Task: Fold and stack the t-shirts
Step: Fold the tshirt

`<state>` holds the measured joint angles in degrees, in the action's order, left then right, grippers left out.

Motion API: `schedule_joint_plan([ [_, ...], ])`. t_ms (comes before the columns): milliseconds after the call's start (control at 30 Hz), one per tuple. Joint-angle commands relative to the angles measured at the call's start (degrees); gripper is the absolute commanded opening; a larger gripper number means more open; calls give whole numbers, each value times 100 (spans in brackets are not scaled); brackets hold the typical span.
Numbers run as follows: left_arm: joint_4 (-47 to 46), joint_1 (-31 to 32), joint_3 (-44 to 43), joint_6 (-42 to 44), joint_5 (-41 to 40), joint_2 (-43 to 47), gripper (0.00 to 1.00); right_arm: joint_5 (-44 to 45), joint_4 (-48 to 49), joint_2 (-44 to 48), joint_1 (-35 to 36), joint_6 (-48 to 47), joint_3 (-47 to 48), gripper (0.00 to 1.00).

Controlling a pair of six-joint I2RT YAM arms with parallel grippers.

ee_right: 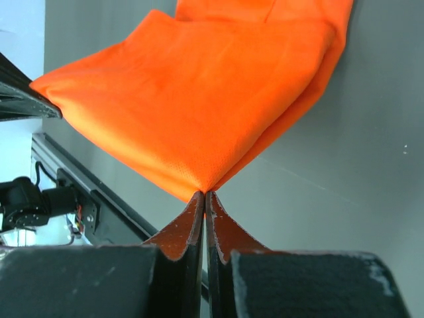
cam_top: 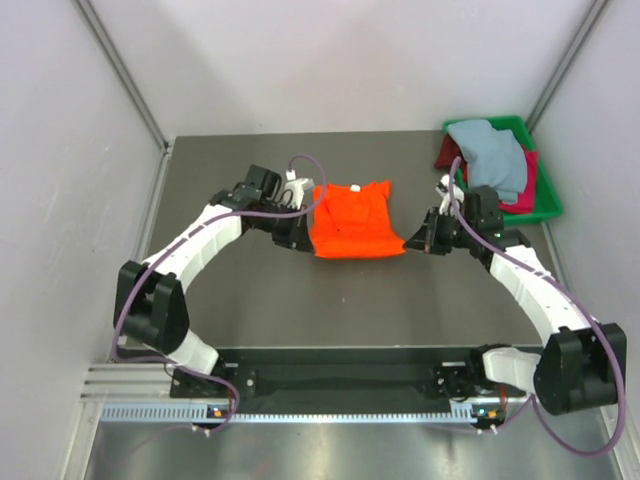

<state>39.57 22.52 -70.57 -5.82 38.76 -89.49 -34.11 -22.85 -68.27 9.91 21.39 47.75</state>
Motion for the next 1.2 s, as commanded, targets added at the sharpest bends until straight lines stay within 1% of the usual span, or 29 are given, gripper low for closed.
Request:
schedule_joint_plan([
  [0, 33, -46, 25, 152, -141, 327, 0, 36, 26, 191, 28, -117, 15, 0],
  [100, -28, -108, -97, 143, -211, 117, 0, 36, 342, -1, 28, 41, 76, 0],
  [167, -28, -117, -317, 178, -255, -199, 0, 27, 535, -168, 19, 85, 191, 0],
  [367, -81, -204, -1064, 178, -281, -1174, 0, 89, 800, -1108, 20, 6, 1060, 0],
  [400, -99, -239, -1334, 178, -316, -1402, 0, 97, 835, -1362, 20, -20, 1314, 0],
  [500, -81, -283, -1810, 187, -334, -1702, 0, 97, 861, -1838, 11, -56, 1876, 0],
  [567, -3, -336, -2302, 231, -352, -1975, 0, 97, 870, -2188, 19, -91, 2167, 0],
  [600, 24, -371, -2469, 257, -352, -2080, 0, 97, 870, -2312, 20, -91, 2465, 0],
  [633, 50, -450, -2784, 266, -343, -2281, 0, 106, 879, -2427, 2, -82, 2615, 0],
  [700, 121, -547, -3120, 240, -308, -2510, 0, 97, 905, -2822, -7, -56, 3062, 0],
  [733, 156, -643, -3487, 231, -291, -2781, 0, 97, 931, -2971, -7, -38, 3213, 0],
  [800, 261, -731, -3875, 248, -325, -3099, 0, 115, 984, -3472, -7, -12, 3669, 0],
  [833, 279, -810, -4208, 257, -343, -3422, 0, 132, 1010, -3665, -7, -20, 3846, 0],
  [867, 314, -846, -4394, 266, -361, -3617, 0, 159, 1019, -4076, -7, -21, 4030, 0],
  [900, 358, -881, -4691, 257, -335, -3810, 0, 176, 1020, -4289, -7, -38, 4397, 0],
  [933, 323, -933, -4790, 249, -308, -4134, 0, 185, 1028, -4509, -7, -56, 4593, 0],
  [967, 280, -951, -4878, 249, -299, -4294, 0, 194, 1037, -4963, -7, -56, 4803, 0],
  [1000, 192, -969, -5079, 240, -273, -4452, 0, 185, 1028, -5194, -7, -56, 5214, 0],
  [1033, 165, -987, -5203, 222, -238, -4819, 0, 176, 1037, -5431, -7, -56, 5436, 0],
  [1067, 121, -995, -5343, 170, -177, -5006, 0, 168, 1037, -5877, -7, -47, 5638, 0],
  [1100, 69, -1013, -5484, 82, -141, -5190, 0, 159, 1046, -6099, -16, -38, 6023, 0],
  [1133, -28, -1013, -5755, 47, -167, -5523, 0, 159, 1055, -6302, 2, -3, 6192, 0],
  [1167, -81, -1022, -5880, 12, -185, -5665, 0, 159, 1072, -6643, -15, 6, 6342, 0],
])
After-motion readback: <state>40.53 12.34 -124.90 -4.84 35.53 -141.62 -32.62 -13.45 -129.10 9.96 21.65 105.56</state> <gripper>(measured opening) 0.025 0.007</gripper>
